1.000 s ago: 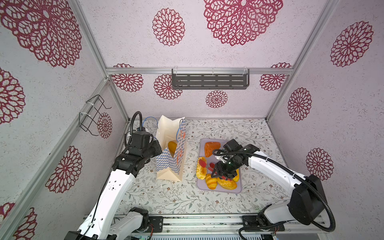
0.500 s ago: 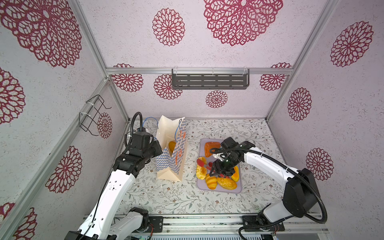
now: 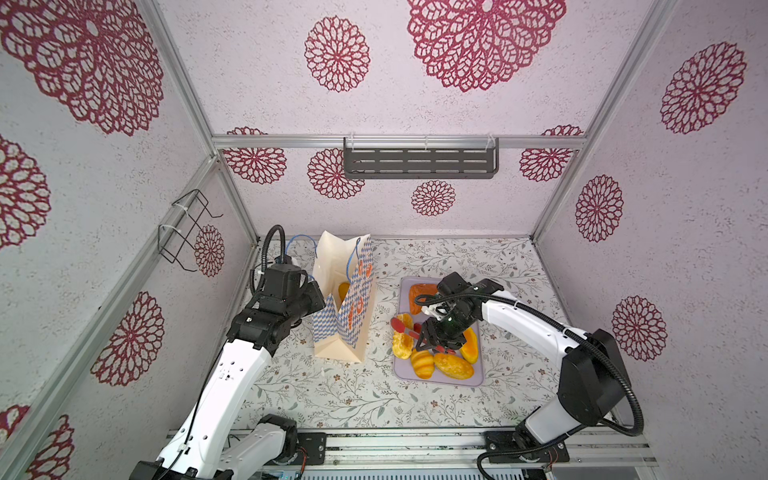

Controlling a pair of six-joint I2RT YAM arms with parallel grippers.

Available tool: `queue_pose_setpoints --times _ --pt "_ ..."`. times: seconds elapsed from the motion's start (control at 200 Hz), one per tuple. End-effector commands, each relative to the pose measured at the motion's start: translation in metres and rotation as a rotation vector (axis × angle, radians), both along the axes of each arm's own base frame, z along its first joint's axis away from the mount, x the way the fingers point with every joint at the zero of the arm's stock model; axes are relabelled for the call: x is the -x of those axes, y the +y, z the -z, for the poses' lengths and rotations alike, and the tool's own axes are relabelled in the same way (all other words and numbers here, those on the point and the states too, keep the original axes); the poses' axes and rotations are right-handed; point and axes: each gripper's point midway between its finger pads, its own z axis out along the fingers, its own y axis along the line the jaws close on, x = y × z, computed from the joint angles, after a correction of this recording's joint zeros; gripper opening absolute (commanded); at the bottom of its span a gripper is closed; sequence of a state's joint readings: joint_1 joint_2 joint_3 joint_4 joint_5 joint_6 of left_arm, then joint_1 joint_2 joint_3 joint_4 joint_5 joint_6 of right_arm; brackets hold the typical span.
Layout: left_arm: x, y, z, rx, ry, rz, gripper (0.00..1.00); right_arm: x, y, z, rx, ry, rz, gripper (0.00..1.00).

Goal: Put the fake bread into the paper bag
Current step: 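Close the tongs on the pale ridged bun with the right gripper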

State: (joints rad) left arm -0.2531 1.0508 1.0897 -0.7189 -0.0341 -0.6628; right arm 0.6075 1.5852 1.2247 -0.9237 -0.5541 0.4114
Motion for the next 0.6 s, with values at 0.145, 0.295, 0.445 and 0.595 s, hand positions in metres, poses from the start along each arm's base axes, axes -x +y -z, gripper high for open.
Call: queue_pose_setpoints --times 0.145,0.295,0.445,0.595 --pt "-0.0009 -0.0031 -0.0054 0.022 -0.033 0.004 0.0 -0.003 0.006 -0.0055 -0.02 -0.016 -0.03 0.59" --pt "-0.0001 -0.0027 -0.0068 0.022 -0.038 0.004 0.0 -0.005 0.008 -0.0052 -0.025 -0.017 -0.027 0.58" --pt "0.0006 -0.0028 -0.007 0.022 -0.039 0.006 0.0 -0.0063 0.01 -0.0035 -0.027 -0.007 -0.026 0.56" --pt "-0.0003 -0.0036 -0.0068 0.023 -0.04 0.009 0.0 -0.0084 0.0094 -0.003 -0.018 -0.009 -0.025 0.53"
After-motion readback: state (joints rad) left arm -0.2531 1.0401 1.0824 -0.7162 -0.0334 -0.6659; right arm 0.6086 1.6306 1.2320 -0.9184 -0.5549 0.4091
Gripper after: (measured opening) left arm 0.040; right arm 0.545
